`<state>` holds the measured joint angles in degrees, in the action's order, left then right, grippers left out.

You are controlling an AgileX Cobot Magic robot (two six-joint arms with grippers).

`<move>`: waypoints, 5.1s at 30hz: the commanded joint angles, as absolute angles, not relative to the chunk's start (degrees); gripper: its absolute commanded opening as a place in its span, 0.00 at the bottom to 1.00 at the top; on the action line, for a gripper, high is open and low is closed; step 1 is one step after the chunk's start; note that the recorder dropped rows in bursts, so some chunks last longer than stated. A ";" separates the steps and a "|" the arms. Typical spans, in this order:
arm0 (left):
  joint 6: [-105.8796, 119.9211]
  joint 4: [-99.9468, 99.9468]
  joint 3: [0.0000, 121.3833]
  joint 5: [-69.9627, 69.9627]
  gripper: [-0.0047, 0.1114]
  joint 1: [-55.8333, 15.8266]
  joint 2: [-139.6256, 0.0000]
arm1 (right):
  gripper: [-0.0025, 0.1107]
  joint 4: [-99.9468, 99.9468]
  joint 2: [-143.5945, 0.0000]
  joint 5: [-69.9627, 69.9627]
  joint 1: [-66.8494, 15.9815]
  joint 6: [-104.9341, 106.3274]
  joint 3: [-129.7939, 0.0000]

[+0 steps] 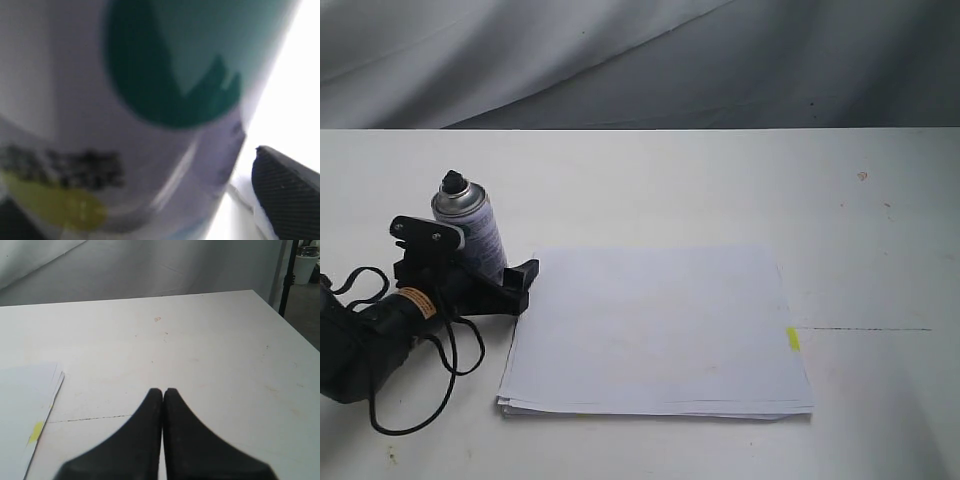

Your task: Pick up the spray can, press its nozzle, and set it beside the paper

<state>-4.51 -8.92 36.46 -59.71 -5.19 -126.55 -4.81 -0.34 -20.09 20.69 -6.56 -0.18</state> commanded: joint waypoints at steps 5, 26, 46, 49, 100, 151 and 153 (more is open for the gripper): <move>-4.49 -8.77 36.99 -60.21 0.83 -3.03 -126.69 | 0.02 -4.65 0.00 -20.16 20.57 -6.37 0.00; -6.11 -11.80 40.35 -64.61 0.82 -2.63 -130.71 | 0.02 -4.65 0.00 -20.16 20.57 -6.37 0.00; -5.97 -12.82 40.32 -64.61 0.39 -2.63 -130.71 | 0.02 -4.65 0.00 -20.16 20.57 -6.37 0.00; -5.97 -12.82 40.32 -64.61 0.41 -2.63 -130.71 | 0.02 -4.65 0.00 -20.16 20.57 -6.37 0.00; -7.32 -12.60 40.32 -69.96 0.80 -2.63 -130.60 | 0.02 -4.65 0.00 -20.16 20.57 -6.37 0.00; -7.43 -14.12 40.32 -68.68 0.45 -1.17 -127.49 | 0.02 -4.65 0.00 -20.16 20.57 -6.37 0.00; -7.43 -14.12 40.32 -68.68 0.33 -1.17 -127.49 | 0.02 -4.65 0.00 -20.16 20.57 -6.37 0.00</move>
<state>-7.06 -14.51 40.21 -68.40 -1.33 -127.96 -4.81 -0.34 -20.09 20.69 -6.56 -0.18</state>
